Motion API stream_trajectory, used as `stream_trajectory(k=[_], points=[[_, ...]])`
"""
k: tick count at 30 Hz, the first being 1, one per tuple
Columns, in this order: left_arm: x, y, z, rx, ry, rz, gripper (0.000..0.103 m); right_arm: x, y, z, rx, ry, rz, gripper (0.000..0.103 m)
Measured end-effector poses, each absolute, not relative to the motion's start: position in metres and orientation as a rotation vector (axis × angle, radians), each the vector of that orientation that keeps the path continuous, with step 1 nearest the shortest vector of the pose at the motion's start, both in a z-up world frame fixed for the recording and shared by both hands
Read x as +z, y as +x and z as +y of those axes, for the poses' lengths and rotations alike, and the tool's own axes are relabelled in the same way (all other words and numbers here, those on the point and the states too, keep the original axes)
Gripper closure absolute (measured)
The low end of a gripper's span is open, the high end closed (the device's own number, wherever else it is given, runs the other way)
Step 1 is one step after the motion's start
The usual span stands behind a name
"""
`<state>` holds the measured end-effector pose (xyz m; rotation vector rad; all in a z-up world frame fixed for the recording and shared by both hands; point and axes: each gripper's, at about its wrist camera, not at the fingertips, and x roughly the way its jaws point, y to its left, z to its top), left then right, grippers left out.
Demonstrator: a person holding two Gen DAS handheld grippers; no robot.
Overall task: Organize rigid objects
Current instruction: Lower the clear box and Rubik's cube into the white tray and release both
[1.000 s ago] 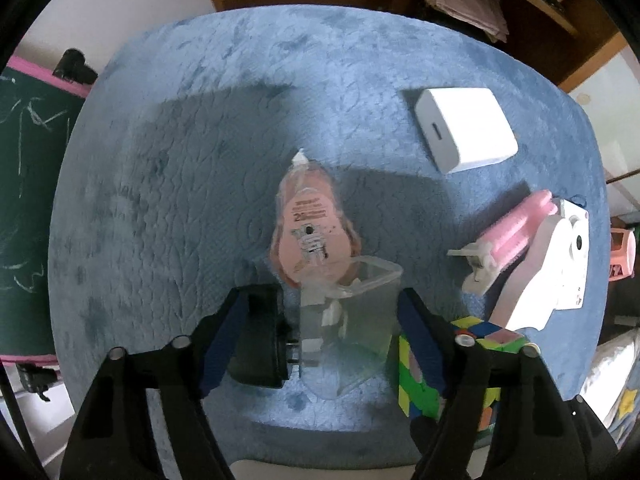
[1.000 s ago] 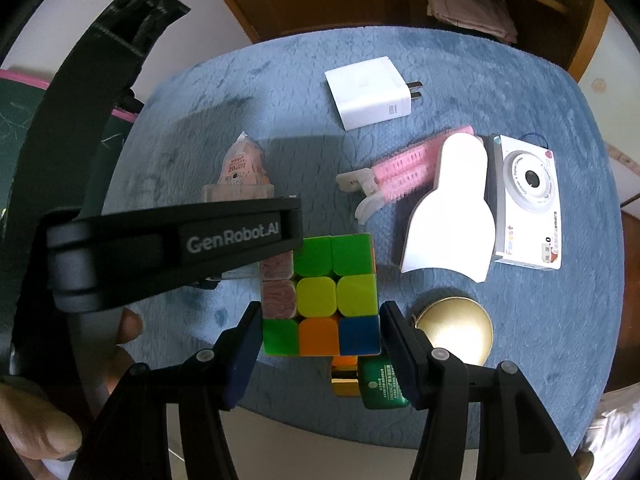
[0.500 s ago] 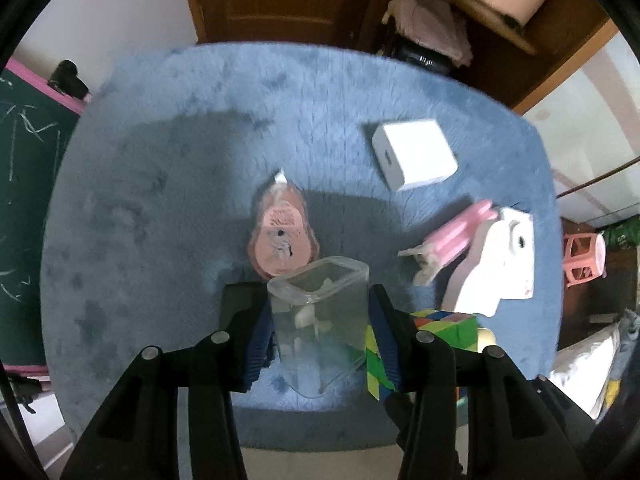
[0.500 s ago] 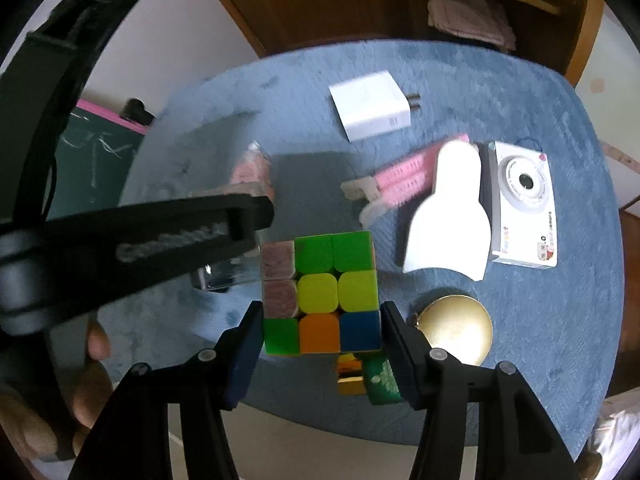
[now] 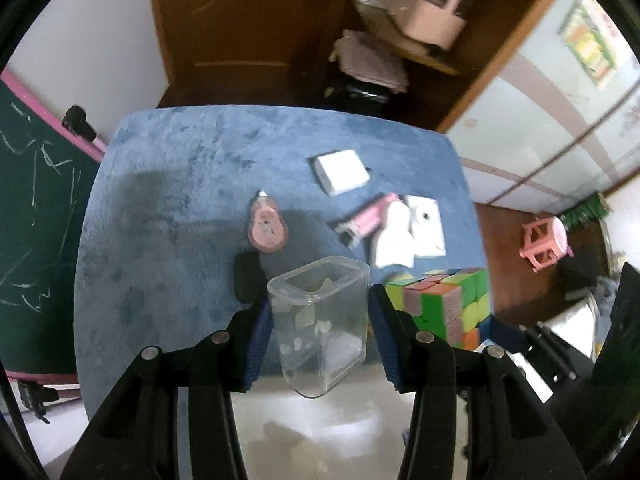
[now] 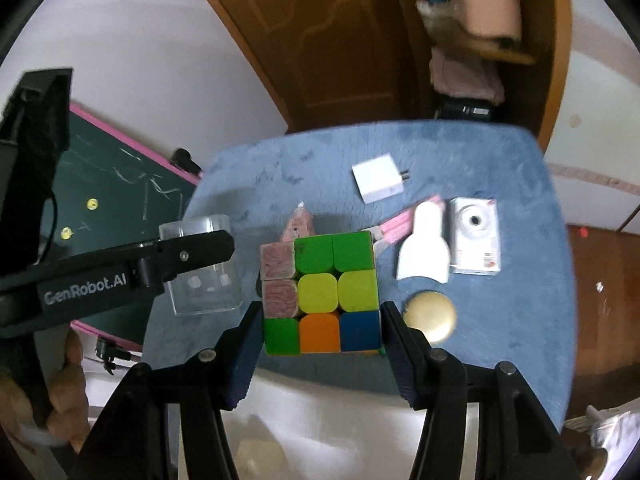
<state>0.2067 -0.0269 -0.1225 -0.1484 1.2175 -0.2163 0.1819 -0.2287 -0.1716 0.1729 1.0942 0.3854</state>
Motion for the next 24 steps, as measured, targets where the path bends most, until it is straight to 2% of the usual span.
stream_trajectory(k=[6, 15, 24], points=[[-0.125, 0.162, -0.043, -0.304, -0.064, 1.260, 0.053, -0.163, 0.111, -0.237, 0.391, 0.078, 1.104, 0.045], [-0.186, 0.112, -0.088, -0.444, 0.152, 1.371, 0.053, -0.227, 0.042, -0.225, 0.434, -0.002, 1.276, 0.045], [-0.245, 0.106, -0.101, -0.417, 0.279, 1.485, 0.053, -0.272, 0.021, -0.212, 0.522, -0.019, 1.355, 0.046]])
